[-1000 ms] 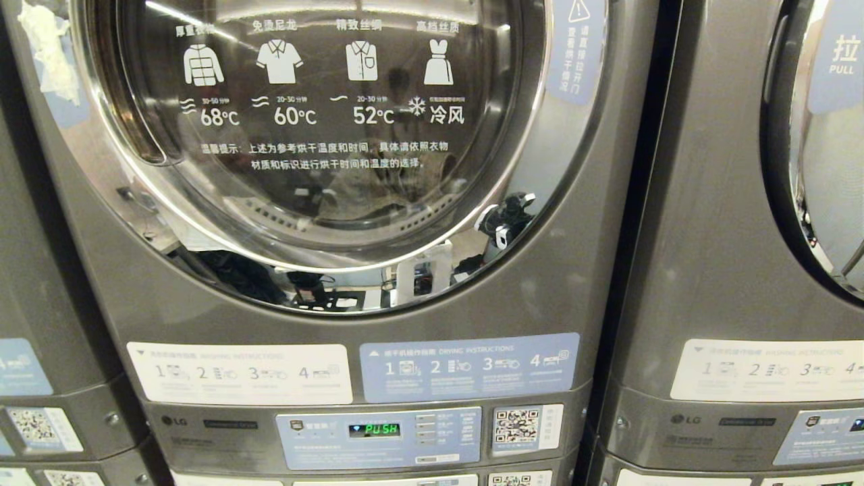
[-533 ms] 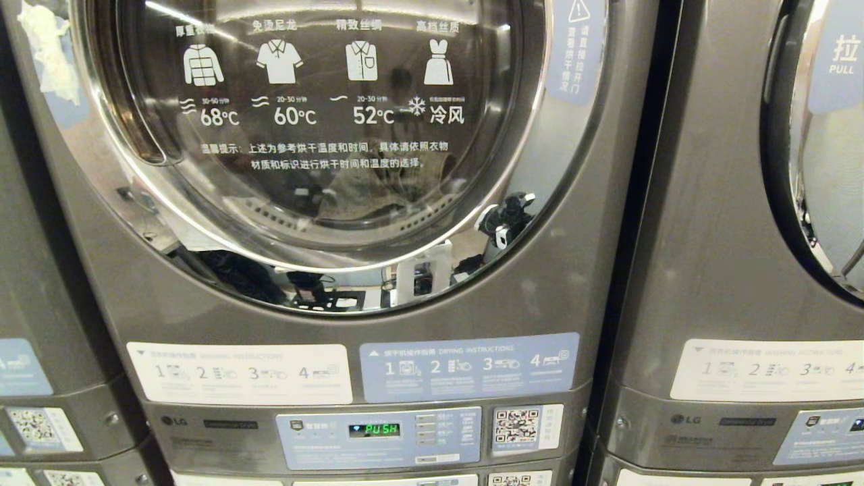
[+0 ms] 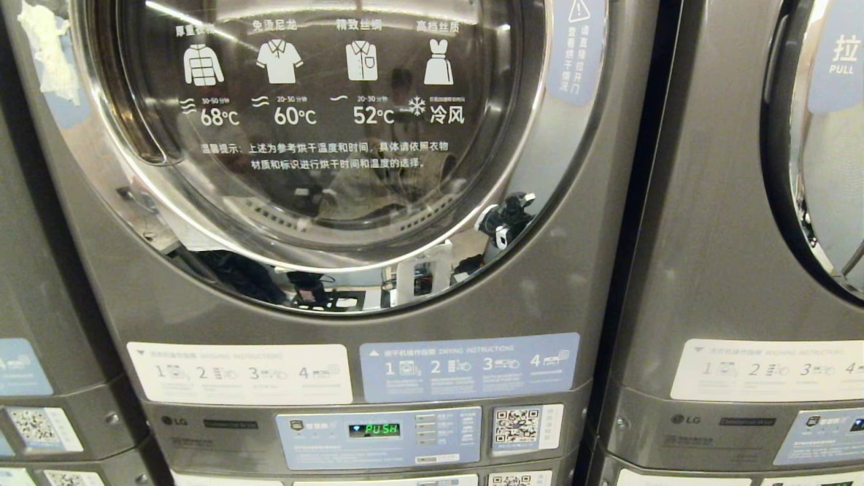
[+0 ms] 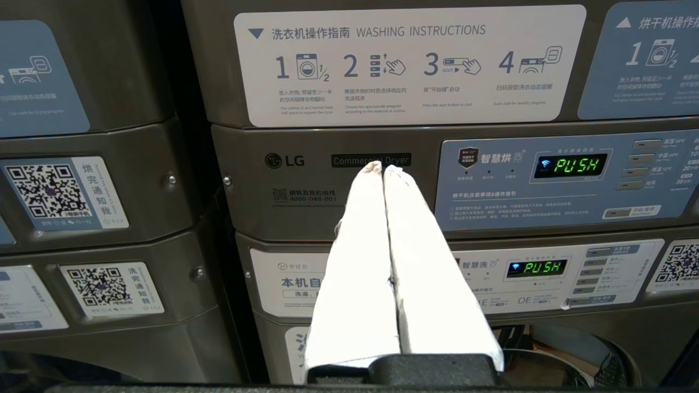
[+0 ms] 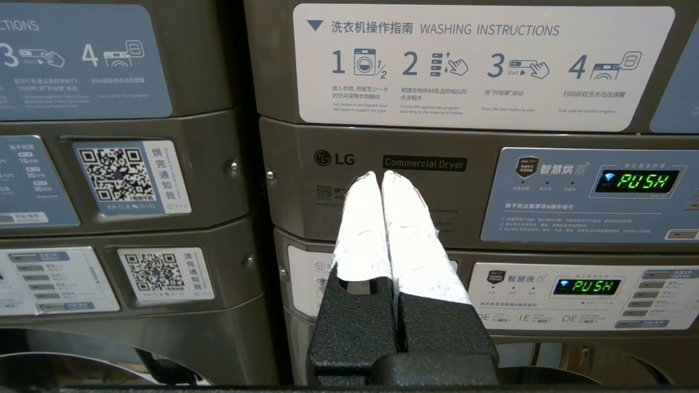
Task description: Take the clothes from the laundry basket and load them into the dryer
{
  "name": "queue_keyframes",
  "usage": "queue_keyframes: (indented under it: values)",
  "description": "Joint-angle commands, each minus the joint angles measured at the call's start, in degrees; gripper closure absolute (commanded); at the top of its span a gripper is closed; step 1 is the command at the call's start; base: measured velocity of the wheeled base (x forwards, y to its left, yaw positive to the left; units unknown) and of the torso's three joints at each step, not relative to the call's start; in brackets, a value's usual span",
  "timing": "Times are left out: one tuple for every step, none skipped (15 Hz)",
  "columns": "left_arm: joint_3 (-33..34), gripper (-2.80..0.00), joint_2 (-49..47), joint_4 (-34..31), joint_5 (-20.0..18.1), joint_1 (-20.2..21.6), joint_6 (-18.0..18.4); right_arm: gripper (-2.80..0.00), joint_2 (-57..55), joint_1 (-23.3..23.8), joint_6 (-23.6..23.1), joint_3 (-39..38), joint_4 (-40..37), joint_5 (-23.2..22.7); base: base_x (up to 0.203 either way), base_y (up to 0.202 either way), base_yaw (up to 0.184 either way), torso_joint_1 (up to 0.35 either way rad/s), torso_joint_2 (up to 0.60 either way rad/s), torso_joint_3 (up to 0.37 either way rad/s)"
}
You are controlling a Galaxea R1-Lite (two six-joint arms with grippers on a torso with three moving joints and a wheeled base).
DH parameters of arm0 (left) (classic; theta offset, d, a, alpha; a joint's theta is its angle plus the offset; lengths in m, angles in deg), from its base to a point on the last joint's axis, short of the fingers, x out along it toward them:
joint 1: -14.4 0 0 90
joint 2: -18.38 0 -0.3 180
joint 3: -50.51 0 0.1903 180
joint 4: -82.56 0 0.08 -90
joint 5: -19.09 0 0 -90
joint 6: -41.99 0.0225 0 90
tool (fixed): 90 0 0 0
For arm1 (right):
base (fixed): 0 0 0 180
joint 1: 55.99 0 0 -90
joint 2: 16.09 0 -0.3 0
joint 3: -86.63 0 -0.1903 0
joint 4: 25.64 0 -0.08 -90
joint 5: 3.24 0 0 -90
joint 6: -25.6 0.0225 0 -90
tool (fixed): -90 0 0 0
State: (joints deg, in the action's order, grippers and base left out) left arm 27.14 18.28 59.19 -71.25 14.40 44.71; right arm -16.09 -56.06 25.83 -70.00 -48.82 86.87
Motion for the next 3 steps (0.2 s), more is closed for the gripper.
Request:
queue_keyframes:
  values:
    - [0.1, 0.0, 0.1, 0.0, 0.0, 0.0, 0.0, 0.0, 0.0, 0.0, 0.2, 0.0, 0.0, 0.1, 0.0, 0.0, 0.0, 0.0, 0.0, 0.0]
    - [0.1, 0.0, 0.2, -0.1, 0.0, 0.0, 0.0, 0.0, 0.0, 0.0, 0.4, 0.0, 0.0, 0.1, 0.0, 0.0, 0.0, 0.0, 0.0, 0.0]
    - [0.1, 0.0, 0.2, -0.1, 0.0, 0.0, -0.2, 0.0, 0.0, 0.0, 0.5, 0.0, 0.0, 0.1, 0.0, 0.0, 0.0, 0.0, 0.0, 0.0]
